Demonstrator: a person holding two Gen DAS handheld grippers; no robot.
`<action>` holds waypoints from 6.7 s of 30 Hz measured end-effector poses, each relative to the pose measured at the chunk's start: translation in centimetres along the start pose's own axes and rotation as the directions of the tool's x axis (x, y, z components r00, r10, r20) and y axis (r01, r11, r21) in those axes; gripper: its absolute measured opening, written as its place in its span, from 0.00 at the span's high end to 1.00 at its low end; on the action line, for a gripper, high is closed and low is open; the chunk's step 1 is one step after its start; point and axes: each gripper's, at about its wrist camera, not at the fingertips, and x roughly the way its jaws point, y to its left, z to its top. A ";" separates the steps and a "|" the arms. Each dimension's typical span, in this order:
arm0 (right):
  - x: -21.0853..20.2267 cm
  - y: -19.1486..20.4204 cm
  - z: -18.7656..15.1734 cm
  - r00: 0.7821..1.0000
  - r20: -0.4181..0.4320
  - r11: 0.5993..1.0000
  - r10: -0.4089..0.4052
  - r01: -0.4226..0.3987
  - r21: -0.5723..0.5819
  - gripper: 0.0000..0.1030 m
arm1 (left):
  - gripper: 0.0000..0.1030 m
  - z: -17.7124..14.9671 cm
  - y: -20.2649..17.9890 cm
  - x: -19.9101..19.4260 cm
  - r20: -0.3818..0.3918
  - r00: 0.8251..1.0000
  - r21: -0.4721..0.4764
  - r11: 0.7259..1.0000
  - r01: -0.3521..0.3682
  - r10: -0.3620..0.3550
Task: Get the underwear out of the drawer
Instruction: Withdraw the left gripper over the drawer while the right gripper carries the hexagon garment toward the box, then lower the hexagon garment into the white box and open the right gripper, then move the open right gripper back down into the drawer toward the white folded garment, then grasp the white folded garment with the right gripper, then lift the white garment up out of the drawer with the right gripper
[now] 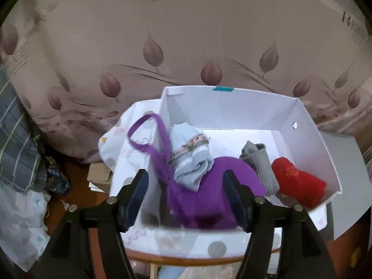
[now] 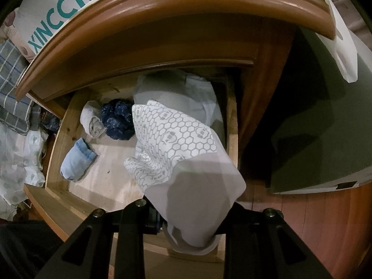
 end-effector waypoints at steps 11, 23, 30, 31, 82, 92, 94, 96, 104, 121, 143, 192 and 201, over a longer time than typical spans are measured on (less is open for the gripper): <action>-1.6 1.3 -0.3 0.995 0.072 0.996 0.072 -0.069 -0.056 0.74 | 0.28 -12.3 3.7 -3.2 0.041 0.991 -0.004 0.992 -0.124 0.124; -8.1 2.9 0.8 0.990 0.121 0.993 0.070 -0.057 -0.108 0.74 | 0.25 -22.3 8.2 2.3 -0.065 0.971 -0.118 0.965 -0.236 0.229; -15.5 5.3 4.5 0.975 0.202 0.982 0.097 -0.060 -0.180 0.74 | 0.20 -24.0 9.0 4.3 -0.085 0.968 -0.132 0.961 -0.244 0.235; -16.5 5.7 5.1 0.972 0.214 0.980 0.100 -0.060 -0.189 0.74 | 0.20 -24.1 9.2 4.3 -0.085 0.969 -0.146 0.959 -0.242 0.231; -11.9 9.9 6.1 0.988 0.149 0.935 -0.026 0.077 -0.347 0.34 | 0.16 -24.9 14.9 3.7 -0.106 0.975 -0.407 0.886 -0.224 0.197; -0.3 12.9 2.3 0.973 0.026 0.817 -0.230 0.208 -0.537 0.34 | 0.16 -24.8 15.3 3.8 -0.118 0.976 -0.417 0.883 -0.217 0.184; 1.7 13.6 2.0 0.952 0.023 0.754 -0.304 0.255 -0.605 0.34 | 0.16 -24.8 15.4 3.9 -0.121 0.978 -0.432 0.878 -0.207 0.172; 3.3 13.4 2.2 0.938 0.000 0.757 -0.345 0.279 -0.591 0.34 | 0.16 -24.8 15.6 3.9 -0.123 0.980 -0.445 0.874 -0.198 0.159; 7.4 14.9 1.5 0.858 0.034 0.613 -0.513 0.394 -0.685 0.33 | 0.16 -24.7 15.7 4.1 -0.124 0.981 -0.451 0.872 -0.189 0.149; 12.4 15.5 3.2 0.770 0.041 0.526 -0.637 0.472 -0.708 0.21 | 0.16 -24.7 15.5 4.3 -0.123 0.982 -0.438 0.880 -0.183 0.143; 9.0 14.5 -2.4 0.871 -0.071 0.567 -0.485 0.252 -0.785 0.86 | 0.16 -24.8 15.5 4.4 -0.123 0.981 -0.432 0.882 -0.187 0.148; 13.6 14.5 -0.2 0.752 0.007 0.423 -0.659 0.379 -0.823 0.16 | 0.16 -24.6 15.3 4.2 -0.125 0.982 -0.422 0.888 -0.184 0.144; 14.3 11.1 1.0 0.765 -0.030 0.497 -0.643 0.387 -0.777 0.15 | 0.16 -24.5 14.0 4.8 -0.130 0.978 -0.370 0.908 -0.198 0.160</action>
